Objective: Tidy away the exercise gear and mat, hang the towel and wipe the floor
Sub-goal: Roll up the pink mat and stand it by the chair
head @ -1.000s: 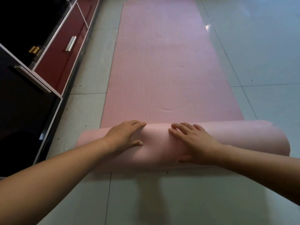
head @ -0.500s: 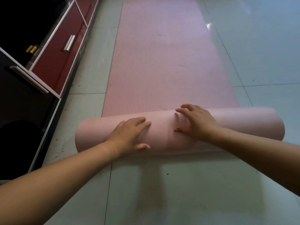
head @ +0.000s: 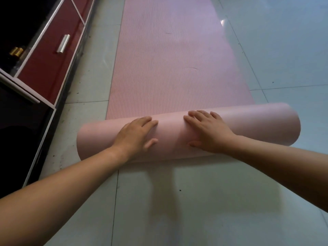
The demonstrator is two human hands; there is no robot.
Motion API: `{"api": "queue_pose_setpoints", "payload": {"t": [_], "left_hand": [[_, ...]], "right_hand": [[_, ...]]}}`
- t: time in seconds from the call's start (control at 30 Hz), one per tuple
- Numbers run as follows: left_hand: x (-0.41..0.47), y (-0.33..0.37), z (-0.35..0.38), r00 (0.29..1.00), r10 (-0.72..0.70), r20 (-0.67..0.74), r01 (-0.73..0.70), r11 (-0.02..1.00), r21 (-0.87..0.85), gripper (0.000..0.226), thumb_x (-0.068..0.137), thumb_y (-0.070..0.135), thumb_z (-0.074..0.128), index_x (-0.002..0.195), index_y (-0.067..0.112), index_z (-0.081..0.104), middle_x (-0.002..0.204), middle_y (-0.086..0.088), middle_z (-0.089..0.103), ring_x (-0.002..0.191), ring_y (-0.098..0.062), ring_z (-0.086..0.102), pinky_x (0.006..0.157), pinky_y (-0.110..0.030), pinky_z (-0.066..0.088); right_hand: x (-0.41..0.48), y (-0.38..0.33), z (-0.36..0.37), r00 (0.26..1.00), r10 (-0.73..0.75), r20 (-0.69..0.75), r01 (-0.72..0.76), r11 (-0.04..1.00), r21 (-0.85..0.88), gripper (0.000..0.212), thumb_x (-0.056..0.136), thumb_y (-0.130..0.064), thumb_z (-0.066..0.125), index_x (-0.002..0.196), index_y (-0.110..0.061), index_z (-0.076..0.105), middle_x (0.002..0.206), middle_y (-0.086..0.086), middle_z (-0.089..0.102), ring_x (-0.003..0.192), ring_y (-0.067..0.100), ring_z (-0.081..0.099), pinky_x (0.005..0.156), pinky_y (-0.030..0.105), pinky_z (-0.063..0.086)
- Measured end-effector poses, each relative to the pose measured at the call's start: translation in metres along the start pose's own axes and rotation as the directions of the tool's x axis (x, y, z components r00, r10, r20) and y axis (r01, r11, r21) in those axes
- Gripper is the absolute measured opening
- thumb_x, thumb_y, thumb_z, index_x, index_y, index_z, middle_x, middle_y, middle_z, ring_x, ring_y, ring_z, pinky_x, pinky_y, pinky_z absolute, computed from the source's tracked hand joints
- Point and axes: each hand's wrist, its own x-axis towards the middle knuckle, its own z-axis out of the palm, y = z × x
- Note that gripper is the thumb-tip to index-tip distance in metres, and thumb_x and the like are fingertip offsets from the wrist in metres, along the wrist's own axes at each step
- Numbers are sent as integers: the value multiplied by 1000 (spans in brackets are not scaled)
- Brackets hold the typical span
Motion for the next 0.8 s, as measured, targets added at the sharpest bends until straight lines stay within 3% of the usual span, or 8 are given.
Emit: {"api": "queue_pose_setpoints", "payload": {"t": [0.1, 0.2, 0.33, 0.53, 0.8], "left_hand": [[1, -4, 0, 999, -21, 33, 20, 999, 35, 88, 73, 61, 63, 144, 24, 28, 150, -3, 28, 136, -22, 28, 110, -38, 28], [5, -10, 2, 995, -48, 87, 44, 998, 48, 97, 65, 62, 69, 145, 28, 24, 151, -4, 26, 137, -23, 26, 111, -38, 27], [9, -10, 5, 988, -51, 146, 52, 999, -4, 95, 64, 58, 73, 143, 28, 29, 147, -2, 33, 132, -24, 34, 107, -37, 32], [3, -10, 10, 993, -48, 104, 53, 998, -46, 85, 66, 53, 73, 139, 29, 35, 137, 4, 46, 122, -22, 45, 100, -36, 38], [-7, -7, 8, 995, -42, 96, 51, 995, -90, 77, 72, 42, 74, 138, 28, 38, 137, 3, 48, 122, -23, 45, 100, -36, 37]], "right_hand": [[8, 4, -1, 999, 22, -37, -21, 1000, 13, 80, 79, -59, 57, 142, -23, 23, 149, 2, 24, 135, 23, 24, 108, 42, 23], [11, 11, 0, 1000, -7, 12, 7, 1000, 8, 87, 75, -64, 58, 143, -24, 21, 149, 1, 23, 135, 23, 24, 107, 41, 25], [13, 15, 5, 989, -54, 136, 61, 997, -45, 100, 67, -64, 66, 144, -25, 15, 147, -1, 23, 135, 22, 25, 105, 41, 26], [7, 12, 9, 997, -26, 79, 25, 1000, 18, 88, 71, -58, 66, 141, -29, 22, 145, -5, 29, 131, 19, 30, 103, 41, 25], [-3, 5, 3, 999, -3, 53, 1, 999, 36, 73, 75, -53, 63, 136, -31, 31, 140, -10, 38, 126, 17, 37, 99, 39, 29]]}}
